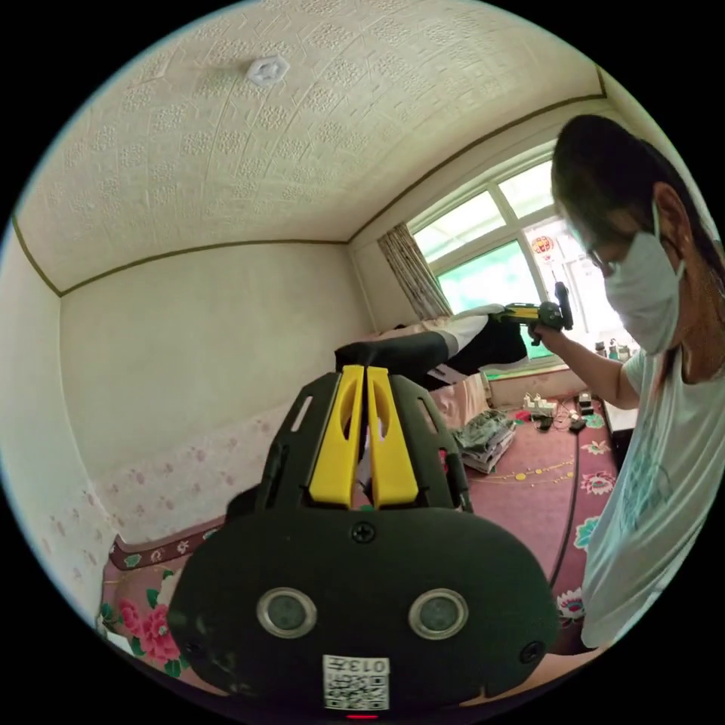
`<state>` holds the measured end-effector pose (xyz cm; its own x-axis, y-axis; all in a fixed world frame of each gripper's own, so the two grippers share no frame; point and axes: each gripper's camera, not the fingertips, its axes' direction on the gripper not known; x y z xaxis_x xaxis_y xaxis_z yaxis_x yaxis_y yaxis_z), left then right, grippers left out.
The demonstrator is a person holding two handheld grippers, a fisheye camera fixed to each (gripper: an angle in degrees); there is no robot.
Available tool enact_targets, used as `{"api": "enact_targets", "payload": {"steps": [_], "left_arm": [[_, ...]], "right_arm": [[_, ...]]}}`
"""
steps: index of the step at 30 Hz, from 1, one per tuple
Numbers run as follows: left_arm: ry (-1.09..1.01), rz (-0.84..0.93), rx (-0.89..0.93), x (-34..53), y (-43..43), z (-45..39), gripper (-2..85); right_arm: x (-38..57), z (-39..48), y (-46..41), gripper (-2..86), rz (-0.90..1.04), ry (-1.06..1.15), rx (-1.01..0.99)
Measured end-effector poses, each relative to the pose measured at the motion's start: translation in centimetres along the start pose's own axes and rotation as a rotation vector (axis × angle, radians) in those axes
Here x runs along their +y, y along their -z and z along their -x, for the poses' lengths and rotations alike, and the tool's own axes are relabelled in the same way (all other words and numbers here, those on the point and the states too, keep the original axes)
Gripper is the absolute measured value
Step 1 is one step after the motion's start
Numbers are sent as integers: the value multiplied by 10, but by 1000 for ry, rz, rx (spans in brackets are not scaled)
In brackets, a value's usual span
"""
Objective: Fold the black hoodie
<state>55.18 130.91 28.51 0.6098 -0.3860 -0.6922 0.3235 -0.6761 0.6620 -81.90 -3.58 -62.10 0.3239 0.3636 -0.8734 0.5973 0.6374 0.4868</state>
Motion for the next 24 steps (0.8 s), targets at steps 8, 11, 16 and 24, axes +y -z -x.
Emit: {"api": "enact_targets", "payload": {"steps": [8,11,16,24], "left_arm": [[250,486,43,181,-42,-94,-3],[367,812,86,276,-75,-146,-2],[406,1294,263,404,-117,-222,2],[714,1143,141,412,-91,-149,52]], "right_arm": [[194,199,7,13,476,285,-154],[307,313,12,19,747,489,-244],[471,428,37,63,1186,553,-582],[505,358,52,67,1212,153,-537]]}}
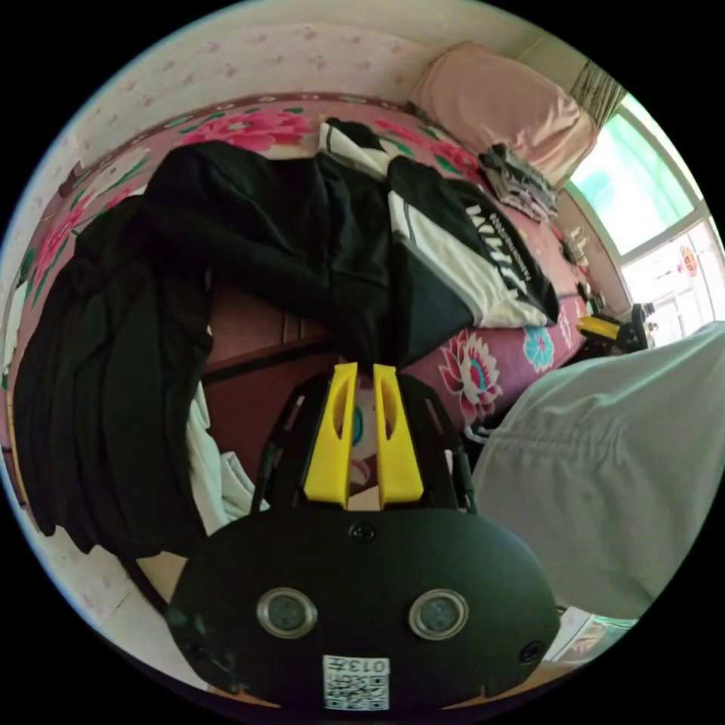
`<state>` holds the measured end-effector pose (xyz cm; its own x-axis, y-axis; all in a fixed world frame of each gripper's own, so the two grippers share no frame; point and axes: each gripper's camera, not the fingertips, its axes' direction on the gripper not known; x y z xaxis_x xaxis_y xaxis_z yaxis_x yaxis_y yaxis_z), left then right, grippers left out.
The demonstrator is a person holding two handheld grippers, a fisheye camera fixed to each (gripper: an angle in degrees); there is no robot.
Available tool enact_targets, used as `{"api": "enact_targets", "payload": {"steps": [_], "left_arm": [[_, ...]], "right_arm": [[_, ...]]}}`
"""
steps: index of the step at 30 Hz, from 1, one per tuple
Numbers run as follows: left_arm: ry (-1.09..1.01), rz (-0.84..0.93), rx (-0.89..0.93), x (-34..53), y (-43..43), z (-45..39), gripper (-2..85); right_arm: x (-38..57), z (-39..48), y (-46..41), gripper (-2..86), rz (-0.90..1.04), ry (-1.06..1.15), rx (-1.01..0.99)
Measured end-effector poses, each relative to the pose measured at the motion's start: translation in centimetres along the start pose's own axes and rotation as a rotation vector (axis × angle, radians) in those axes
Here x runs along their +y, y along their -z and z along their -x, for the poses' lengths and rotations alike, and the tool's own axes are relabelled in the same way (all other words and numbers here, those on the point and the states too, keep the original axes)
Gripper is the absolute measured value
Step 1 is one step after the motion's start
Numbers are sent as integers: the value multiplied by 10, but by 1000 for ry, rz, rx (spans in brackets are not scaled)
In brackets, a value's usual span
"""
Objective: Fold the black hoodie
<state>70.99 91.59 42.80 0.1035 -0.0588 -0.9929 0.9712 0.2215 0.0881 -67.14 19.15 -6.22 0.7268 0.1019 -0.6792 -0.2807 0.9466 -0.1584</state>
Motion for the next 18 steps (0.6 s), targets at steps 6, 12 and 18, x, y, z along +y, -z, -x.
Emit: {"api": "enact_targets", "payload": {"steps": [6,12,18], "left_arm": [[169,-74,-94,-81,-29,38,105],[554,-104,-52,-96,-76,101,134],[593,-57,78,-110,-92,121,25]], "right_arm": [[-73,-74,-29,84,-292,-310,-410],[-192,-89,-133,98,-229,-404,-687],[-231,-77,-173,23,-151,-396,-790]]}}
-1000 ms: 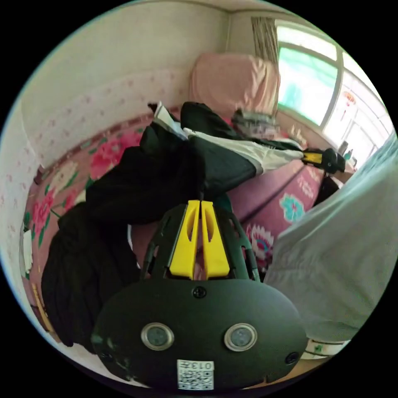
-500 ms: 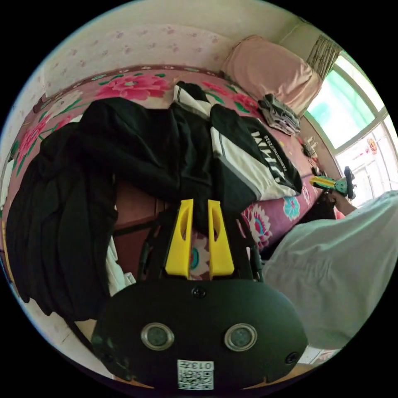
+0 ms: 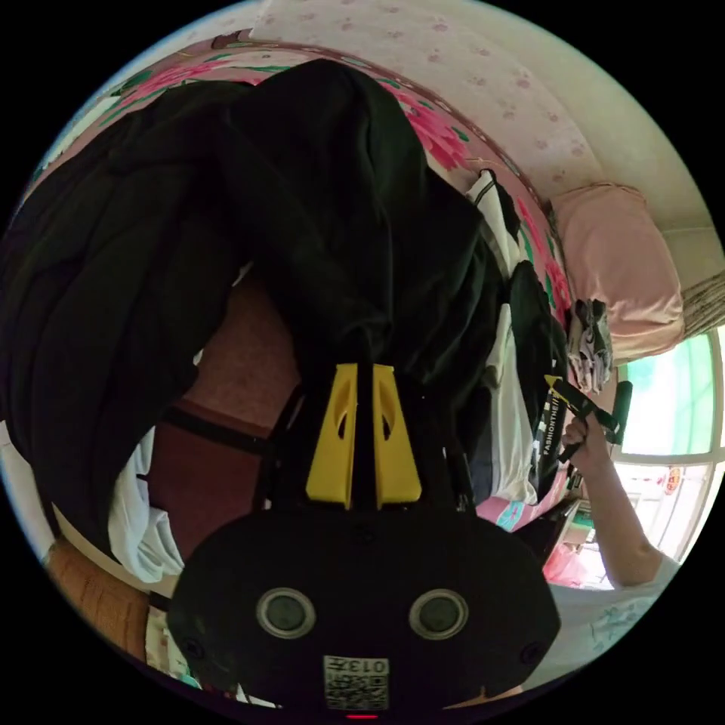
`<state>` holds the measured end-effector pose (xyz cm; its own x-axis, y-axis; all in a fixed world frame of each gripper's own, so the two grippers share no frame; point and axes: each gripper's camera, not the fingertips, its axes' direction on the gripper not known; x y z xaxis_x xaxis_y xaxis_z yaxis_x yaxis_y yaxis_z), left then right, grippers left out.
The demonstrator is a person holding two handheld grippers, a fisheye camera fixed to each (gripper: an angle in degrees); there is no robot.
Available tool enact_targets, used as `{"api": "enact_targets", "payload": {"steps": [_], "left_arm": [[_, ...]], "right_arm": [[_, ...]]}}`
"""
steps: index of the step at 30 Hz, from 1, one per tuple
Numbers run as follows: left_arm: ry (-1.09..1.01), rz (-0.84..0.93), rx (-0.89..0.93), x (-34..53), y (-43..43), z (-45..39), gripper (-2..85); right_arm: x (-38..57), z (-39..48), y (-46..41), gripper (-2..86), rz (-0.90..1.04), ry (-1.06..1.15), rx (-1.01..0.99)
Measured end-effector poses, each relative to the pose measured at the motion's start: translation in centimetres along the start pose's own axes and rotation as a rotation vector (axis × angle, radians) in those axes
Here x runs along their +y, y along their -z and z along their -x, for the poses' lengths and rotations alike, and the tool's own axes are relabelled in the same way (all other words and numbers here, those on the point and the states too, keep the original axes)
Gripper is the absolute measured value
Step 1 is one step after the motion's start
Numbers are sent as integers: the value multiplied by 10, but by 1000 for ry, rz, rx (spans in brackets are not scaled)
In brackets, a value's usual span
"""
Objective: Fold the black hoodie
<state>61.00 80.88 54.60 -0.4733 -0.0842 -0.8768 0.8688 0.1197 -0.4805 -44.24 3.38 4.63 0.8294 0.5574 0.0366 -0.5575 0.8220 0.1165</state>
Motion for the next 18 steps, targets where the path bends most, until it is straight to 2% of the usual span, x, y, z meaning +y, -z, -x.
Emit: {"api": "enact_targets", "payload": {"steps": [1,3,5,6,7,9,10,12,13,16,18], "left_arm": [[-9,-5,21,-1,3,2,20],[-57,-57,115,6,22,9,9],[-97,-105,149,20,39,16,4],[-114,-114,136,32,45,23,2],[-112,-110,118,38,47,27,1],[-29,-35,65,62,42,55,1],[0,2,36,68,39,63,1],[135,62,-50,90,35,99,8],[174,54,-52,94,37,107,11],[190,-53,7,95,49,124,61],[105,-48,19,72,40,115,114]], "right_arm": [[3,6,4,20,-24,40,-44],[31,45,35,14,-120,292,-198],[68,85,53,11,-93,545,-291],[100,111,56,10,-20,720,-326],[118,123,53,10,37,799,-333],[191,151,13,14,340,974,-292],[210,153,-2,15,410,991,-246],[273,133,-59,28,611,961,19],[283,125,-65,32,624,931,51],[300,74,-41,61,552,601,-101],[314,23,7,74,376,359,-181]]}}
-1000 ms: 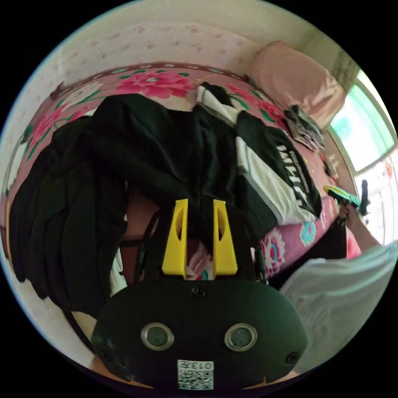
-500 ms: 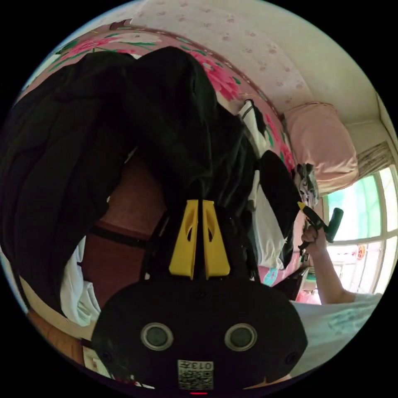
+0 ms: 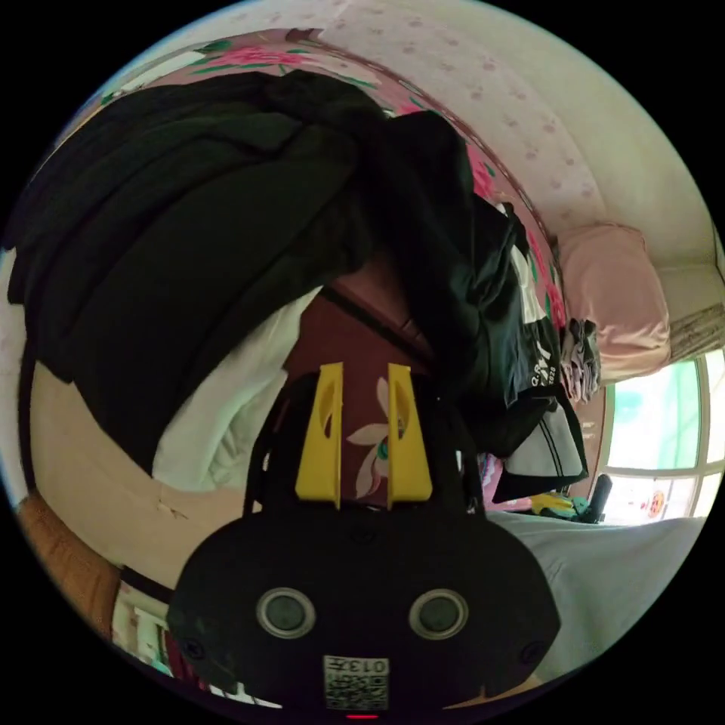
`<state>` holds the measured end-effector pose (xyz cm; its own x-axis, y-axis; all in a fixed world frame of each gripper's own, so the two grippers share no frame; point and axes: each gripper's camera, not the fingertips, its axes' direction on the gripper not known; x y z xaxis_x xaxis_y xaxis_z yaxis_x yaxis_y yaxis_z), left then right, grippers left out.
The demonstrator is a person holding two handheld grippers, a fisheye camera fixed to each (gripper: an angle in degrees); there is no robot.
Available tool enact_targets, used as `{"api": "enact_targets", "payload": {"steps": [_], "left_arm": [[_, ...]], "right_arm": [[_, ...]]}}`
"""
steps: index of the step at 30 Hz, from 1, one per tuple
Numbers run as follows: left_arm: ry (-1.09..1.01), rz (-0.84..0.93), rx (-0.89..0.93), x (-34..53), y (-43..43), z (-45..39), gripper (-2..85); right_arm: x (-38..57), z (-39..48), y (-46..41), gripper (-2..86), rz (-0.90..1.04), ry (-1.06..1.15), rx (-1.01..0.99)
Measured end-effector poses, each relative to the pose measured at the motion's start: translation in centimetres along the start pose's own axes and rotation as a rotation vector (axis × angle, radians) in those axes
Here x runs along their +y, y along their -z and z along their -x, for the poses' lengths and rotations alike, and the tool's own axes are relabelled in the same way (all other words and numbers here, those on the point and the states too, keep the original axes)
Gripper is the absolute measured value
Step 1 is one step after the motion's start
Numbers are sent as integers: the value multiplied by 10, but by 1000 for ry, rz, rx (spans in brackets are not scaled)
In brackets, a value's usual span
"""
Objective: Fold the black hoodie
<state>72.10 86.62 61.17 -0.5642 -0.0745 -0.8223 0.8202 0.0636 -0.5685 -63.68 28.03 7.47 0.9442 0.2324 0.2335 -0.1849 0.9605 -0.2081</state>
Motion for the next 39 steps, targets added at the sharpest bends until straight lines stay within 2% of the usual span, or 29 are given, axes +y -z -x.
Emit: {"api": "enact_targets", "payload": {"steps": [4,5,6,9,12,15,17,22,24,26,29,30,34,37,39], "left_arm": [[-135,89,75,-38,-42,-37,148],[-153,125,95,-48,-58,-50,146],[-169,157,95,-55,-72,-60,137],[-169,197,48,-67,-93,-76,133],[-185,215,17,-71,-95,-77,139],[-112,216,61,-63,-89,-62,164],[-94,212,85,-54,-88,-57,172],[-71,172,37,-41,-94,-64,168],[-98,172,-42,-39,-98,-69,84],[-156,248,-11,-42,-109,-76,25],[-120,250,-47,-50,-115,-86,9],[-115,271,-34,-54,-117,-88,5],[-200,211,113,-57,-84,-101,0],[-340,97,193,-36,-36,-116,0],[-380,19,226,-6,-15,-117,1]], "right_arm": [[85,-52,58,83,-303,-332,52],[118,-74,72,88,-416,-495,79],[148,-97,79,96,-485,-643,85],[209,-146,83,125,-623,-890,100],[247,-189,73,138,-743,-1049,1],[257,-219,53,136,-764,-1119,-151],[262,-221,52,141,-758,-1172,-147],[262,-214,56,167,-764,-1141,-172],[256,-213,59,99,-692,-1173,-116],[242,-208,69,48,-715,-1077,-107],[203,-212,77,28,-527,-1067,69],[196,-218,80,23,-512,-1045,44],[206,-203,130,13,-682,-903,46],[229,-157,192,10,-796,-750,149],[253,-122,225,10,-849,-696,293]]}}
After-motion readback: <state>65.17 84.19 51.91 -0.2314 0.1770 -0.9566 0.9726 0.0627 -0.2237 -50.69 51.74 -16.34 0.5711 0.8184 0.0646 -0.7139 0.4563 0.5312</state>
